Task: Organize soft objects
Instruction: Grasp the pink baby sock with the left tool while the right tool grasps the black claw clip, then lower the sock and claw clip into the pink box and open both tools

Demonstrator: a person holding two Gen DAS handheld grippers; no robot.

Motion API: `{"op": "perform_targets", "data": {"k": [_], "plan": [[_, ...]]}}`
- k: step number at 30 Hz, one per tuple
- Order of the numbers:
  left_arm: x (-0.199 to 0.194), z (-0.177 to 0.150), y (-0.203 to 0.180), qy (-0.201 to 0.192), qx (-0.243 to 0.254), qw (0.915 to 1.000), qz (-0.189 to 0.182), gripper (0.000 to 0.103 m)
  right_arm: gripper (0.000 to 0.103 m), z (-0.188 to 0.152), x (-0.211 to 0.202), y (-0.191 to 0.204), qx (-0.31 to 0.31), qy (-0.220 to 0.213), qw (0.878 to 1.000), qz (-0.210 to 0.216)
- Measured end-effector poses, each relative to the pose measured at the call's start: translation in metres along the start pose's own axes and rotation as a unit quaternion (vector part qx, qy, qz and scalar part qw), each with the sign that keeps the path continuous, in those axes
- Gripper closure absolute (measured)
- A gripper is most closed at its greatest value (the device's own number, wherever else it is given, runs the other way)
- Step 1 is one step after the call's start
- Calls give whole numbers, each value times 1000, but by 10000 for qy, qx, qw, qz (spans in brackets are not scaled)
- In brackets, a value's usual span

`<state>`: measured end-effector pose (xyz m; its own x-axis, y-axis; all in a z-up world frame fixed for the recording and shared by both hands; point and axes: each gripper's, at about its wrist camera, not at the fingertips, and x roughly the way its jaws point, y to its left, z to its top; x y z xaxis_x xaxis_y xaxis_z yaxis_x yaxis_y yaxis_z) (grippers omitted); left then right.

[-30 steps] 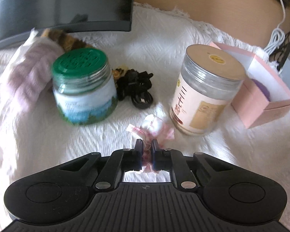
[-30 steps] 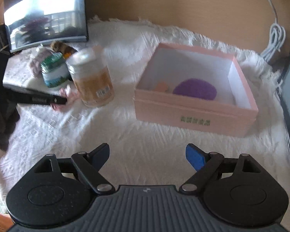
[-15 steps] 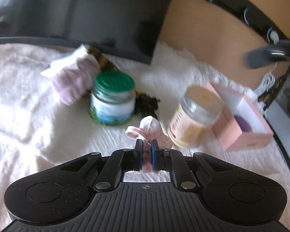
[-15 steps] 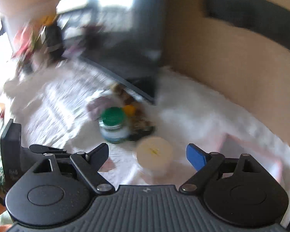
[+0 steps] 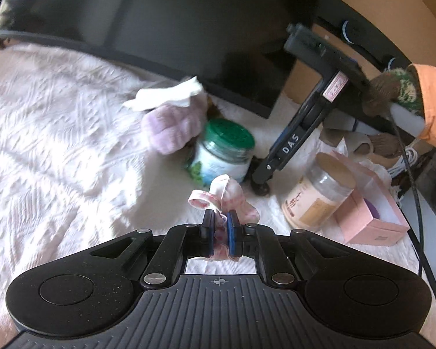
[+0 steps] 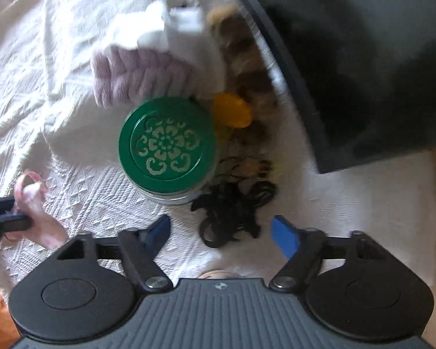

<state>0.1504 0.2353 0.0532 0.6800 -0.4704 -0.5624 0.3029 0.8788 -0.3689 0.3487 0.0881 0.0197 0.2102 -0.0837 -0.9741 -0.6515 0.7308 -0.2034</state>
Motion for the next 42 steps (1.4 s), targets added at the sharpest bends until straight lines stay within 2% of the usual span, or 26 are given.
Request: {"op": "perform_targets", "data": {"k": [1, 3, 4, 5, 7, 12, 16, 21, 26, 34, 42], "plan": [[2, -1, 2, 19, -17, 10000, 12, 92, 44, 2, 7, 0, 12, 109, 9999, 33], [3, -2, 5, 41, -41, 10000, -1, 92, 47, 3, 18, -4, 33, 247, 9997, 15], [3, -1, 7, 41, -66, 10000, -27, 92, 54, 5, 23, -5, 64, 268, 9996, -14], [3, 0, 7, 34, -84, 9999, -56, 92, 70, 4, 24, -8, 127, 269, 9996, -7], [2, 5, 7, -2, -82, 9999, -136, 92, 72, 2, 21, -16, 347, 262, 9990, 94], [6, 33, -5, -137, 174, 9996, -149, 92, 74, -15, -28, -26, 736, -314, 9966, 210], [6, 66, -21, -293, 614, 9976, -118, 92, 74, -41, -82, -32, 1129, -909, 9891, 260], [10, 103, -48, -436, 1005, 9938, -190, 92, 74, -87, -144, -34, 1433, -1581, 9768, 160], [17, 126, -95, -479, 1345, 9882, -550, 92, 74, -144, -192, -41, 1827, -2015, 9623, -76], [32, 120, -191, -261, 2108, 9689, -1266, 92, 74, -238, -221, -62, 2613, -2401, 9330, -602], [79, 86, -263, 438, 2423, 9520, -1819, 92, 73, -318, -206, -83, 3526, -2555, 8951, -957]]}}
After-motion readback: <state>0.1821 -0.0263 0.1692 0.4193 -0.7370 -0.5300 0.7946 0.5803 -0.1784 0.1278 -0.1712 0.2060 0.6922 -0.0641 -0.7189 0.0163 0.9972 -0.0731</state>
